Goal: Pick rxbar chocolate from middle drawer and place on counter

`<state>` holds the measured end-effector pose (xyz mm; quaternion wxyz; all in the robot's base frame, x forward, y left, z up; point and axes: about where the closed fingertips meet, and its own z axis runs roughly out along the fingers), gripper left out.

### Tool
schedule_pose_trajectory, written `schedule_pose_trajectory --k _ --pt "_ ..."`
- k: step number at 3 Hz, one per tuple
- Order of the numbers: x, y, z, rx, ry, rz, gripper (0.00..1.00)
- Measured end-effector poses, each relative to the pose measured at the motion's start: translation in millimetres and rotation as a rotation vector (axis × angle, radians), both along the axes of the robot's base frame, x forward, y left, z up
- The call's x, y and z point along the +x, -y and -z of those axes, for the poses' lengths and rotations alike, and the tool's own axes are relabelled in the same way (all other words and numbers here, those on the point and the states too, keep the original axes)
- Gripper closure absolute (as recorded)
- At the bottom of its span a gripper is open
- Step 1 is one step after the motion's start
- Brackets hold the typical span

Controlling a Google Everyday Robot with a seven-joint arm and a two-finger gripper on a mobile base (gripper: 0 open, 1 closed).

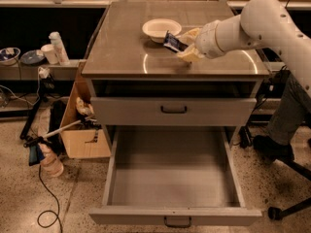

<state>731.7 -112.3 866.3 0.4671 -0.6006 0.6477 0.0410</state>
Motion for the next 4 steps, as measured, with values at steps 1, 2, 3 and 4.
schedule_pose_trajectory --k 1,2,3,4 --pt "0.0 0.0 0.0 0.0 0.0 0.0 0.82" --pt "0.0 -0.1 0.0 0.0 0.0 0.0 0.58" --pt "0.0 -0.1 0.0 0.0 0.0 0.0 0.35" --pt "0.0 -0.1 0.1 0.0 0.0 0.0 0.12"
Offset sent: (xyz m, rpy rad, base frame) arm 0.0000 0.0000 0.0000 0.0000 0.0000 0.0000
